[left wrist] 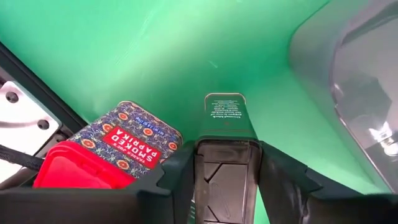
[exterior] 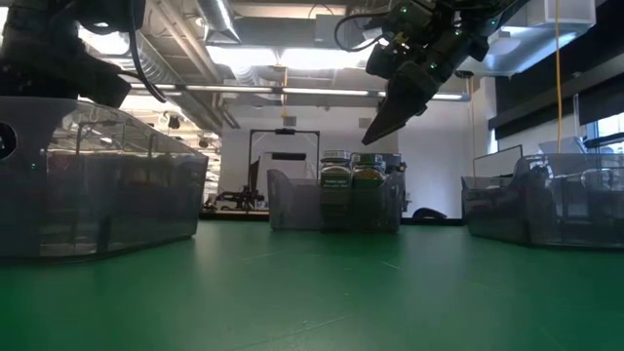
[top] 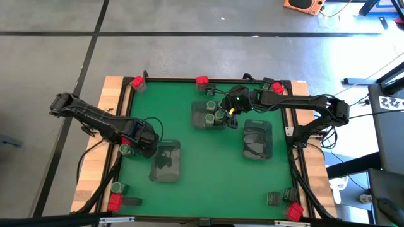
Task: Sort spices by type
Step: Put the black seasoning can into the left black bin
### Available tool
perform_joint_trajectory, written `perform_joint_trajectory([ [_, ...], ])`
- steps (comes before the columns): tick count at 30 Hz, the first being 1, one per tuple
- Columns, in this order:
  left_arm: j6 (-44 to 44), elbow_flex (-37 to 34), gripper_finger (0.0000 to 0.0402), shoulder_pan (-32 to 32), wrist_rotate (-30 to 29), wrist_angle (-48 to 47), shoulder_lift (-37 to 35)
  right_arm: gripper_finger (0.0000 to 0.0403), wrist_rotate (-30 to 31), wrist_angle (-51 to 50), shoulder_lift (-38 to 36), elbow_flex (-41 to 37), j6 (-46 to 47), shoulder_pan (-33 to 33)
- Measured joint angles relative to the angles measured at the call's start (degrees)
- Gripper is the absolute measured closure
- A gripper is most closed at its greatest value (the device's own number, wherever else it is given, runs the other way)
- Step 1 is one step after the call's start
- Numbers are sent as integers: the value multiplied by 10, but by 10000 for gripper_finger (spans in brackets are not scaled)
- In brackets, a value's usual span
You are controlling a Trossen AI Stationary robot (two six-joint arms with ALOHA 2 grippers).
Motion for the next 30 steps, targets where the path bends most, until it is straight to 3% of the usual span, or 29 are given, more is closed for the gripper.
perform_joint_trajectory([
  [13, 48, 42, 270, 0, 2, -34, 0, 52, 0, 0, 0, 0, 0, 0],
  [21, 72, 134, 271, 0, -28, -132, 0, 52, 0, 0, 0, 0, 0, 0],
  [30, 149, 254, 271, 0, -94, -121, -1, 52, 0, 0, 0, 0, 1, 0],
])
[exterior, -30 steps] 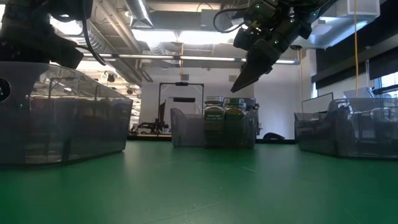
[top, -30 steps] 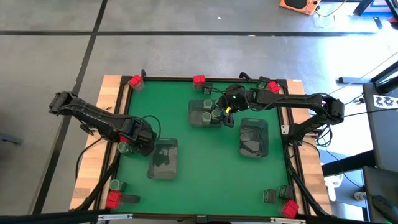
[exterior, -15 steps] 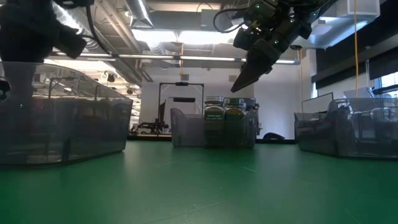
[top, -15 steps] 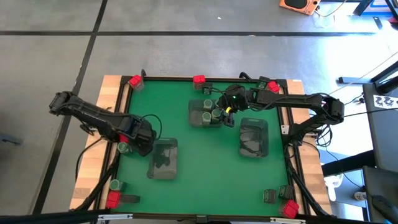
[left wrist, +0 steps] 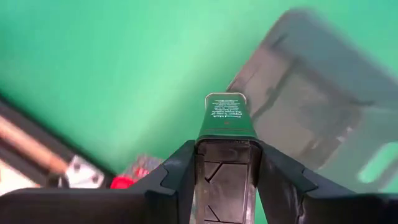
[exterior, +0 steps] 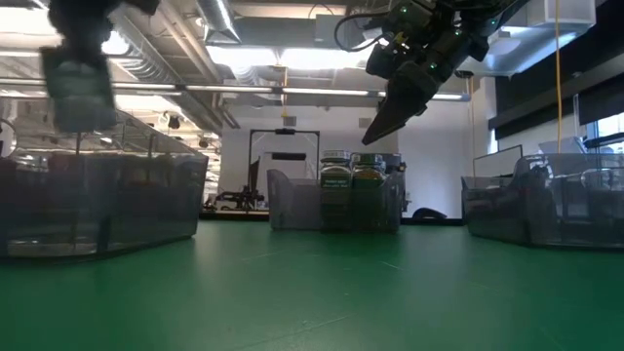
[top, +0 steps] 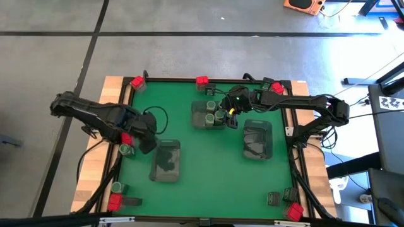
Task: Sort spices by type
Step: Put the black seasoning can into the left black bin
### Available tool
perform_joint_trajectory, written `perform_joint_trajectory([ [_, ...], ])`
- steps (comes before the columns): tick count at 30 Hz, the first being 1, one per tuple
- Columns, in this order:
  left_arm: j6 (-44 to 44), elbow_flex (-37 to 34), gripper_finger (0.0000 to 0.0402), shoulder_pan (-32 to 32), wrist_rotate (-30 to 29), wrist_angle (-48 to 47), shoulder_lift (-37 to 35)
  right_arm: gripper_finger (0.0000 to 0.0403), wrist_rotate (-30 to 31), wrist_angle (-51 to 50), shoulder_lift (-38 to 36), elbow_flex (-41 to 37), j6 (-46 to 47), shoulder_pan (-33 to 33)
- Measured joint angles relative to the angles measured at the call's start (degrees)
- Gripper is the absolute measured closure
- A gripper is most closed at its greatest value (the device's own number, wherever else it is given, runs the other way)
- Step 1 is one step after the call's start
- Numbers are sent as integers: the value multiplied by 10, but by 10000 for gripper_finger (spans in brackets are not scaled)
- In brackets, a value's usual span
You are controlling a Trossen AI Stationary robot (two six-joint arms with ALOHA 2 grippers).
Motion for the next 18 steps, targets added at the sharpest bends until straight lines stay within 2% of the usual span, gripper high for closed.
perform_joint_trajectory([
  [8, 182, -8, 257, -4, -12, 167, 19, 52, 0, 0, 0, 0, 1, 0],
  [12, 226, -9, 257, -5, -12, 168, 57, 52, 0, 0, 0, 0, 1, 0],
  [18, 226, -10, 263, -5, 7, 140, 121, 52, 0, 0, 0, 0, 1, 0],
])
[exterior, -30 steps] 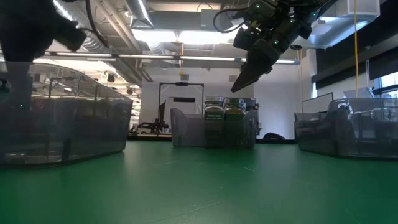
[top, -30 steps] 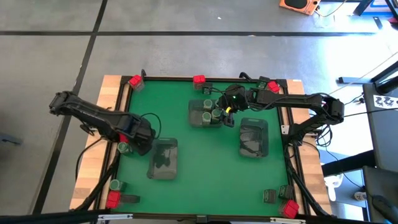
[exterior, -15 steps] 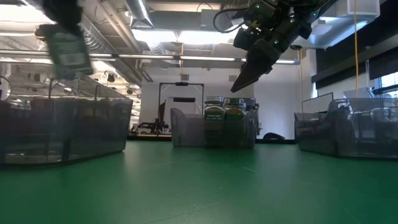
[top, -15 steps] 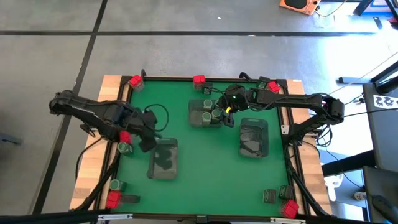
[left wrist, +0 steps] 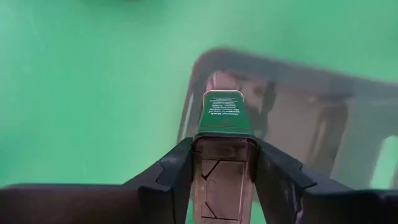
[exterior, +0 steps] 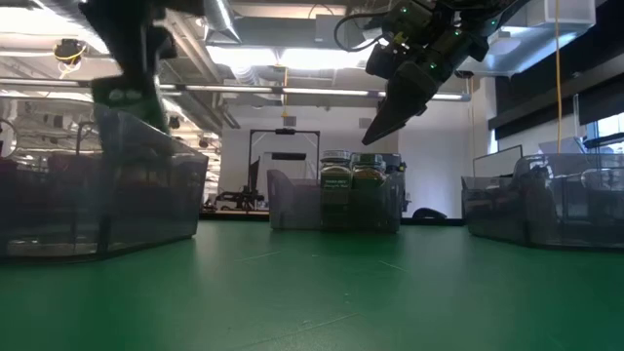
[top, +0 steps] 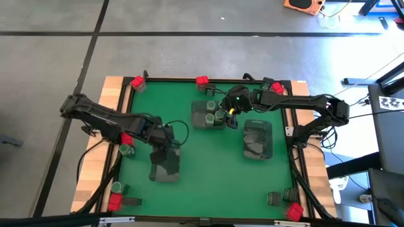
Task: Sort spices by type
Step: Put the black seasoning can into the left black bin
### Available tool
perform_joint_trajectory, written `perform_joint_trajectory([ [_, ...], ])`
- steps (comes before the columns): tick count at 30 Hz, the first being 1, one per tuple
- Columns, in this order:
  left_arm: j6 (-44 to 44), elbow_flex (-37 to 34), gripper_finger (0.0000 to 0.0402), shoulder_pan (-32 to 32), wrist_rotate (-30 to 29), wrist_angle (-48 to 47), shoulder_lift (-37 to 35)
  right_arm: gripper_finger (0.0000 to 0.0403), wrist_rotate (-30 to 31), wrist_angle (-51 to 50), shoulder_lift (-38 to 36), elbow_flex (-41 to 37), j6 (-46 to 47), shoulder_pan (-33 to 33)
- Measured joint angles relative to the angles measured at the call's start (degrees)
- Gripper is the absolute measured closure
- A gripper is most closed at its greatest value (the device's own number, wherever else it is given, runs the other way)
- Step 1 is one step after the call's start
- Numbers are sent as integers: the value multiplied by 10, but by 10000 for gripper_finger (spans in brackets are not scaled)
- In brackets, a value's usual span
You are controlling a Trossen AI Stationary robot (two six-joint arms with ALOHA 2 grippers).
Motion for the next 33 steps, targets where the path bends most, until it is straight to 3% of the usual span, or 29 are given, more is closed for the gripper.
perform_joint_trajectory([
  [11, 27, -3, 259, 0, 3, -3, 92, 52, 0, 0, 0, 0, 0, 0],
  [22, 27, -52, 255, 2, 3, 24, 104, 52, 0, 0, 0, 0, 0, 0],
  [33, 30, -53, 191, 13, 19, 24, 103, 52, 0, 4, 0, 0, 0, 0],
])
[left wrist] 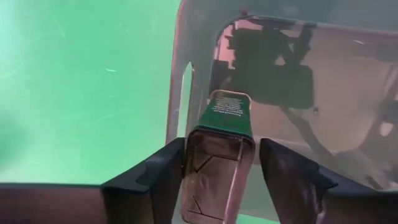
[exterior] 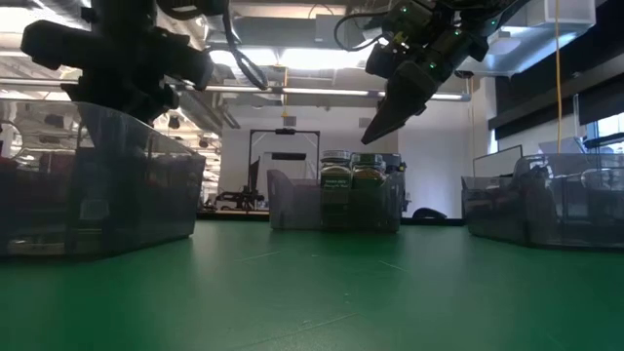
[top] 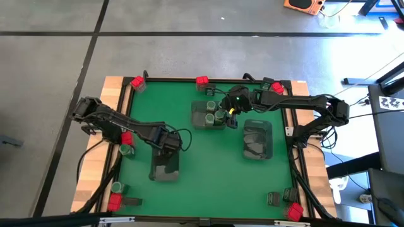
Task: Sort spices by type
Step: Put the black seasoning can into the left black bin
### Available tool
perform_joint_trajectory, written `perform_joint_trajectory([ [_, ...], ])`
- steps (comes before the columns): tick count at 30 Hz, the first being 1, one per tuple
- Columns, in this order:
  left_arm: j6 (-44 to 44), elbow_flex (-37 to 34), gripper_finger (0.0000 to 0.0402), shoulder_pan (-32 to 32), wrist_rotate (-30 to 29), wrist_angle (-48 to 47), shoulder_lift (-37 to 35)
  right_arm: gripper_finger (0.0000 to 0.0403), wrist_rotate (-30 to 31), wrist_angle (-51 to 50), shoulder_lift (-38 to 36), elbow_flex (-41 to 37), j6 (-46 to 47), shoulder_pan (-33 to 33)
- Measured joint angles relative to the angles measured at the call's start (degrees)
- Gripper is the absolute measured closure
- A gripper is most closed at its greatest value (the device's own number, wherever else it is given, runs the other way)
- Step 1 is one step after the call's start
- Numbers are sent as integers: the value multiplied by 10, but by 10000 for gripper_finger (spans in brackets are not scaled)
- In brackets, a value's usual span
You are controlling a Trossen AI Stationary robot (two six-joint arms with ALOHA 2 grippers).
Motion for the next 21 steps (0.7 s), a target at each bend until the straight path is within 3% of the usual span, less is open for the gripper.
perform_joint_trajectory([
  [6, 11, 23, 162, 8, 20, -4, -18, 52, 0, 0, 0, 0, 0, 0],
  [21, -29, 35, 158, -23, -3, -2, -159, 52, 0, 14, 0, 0, 0, 0],
])
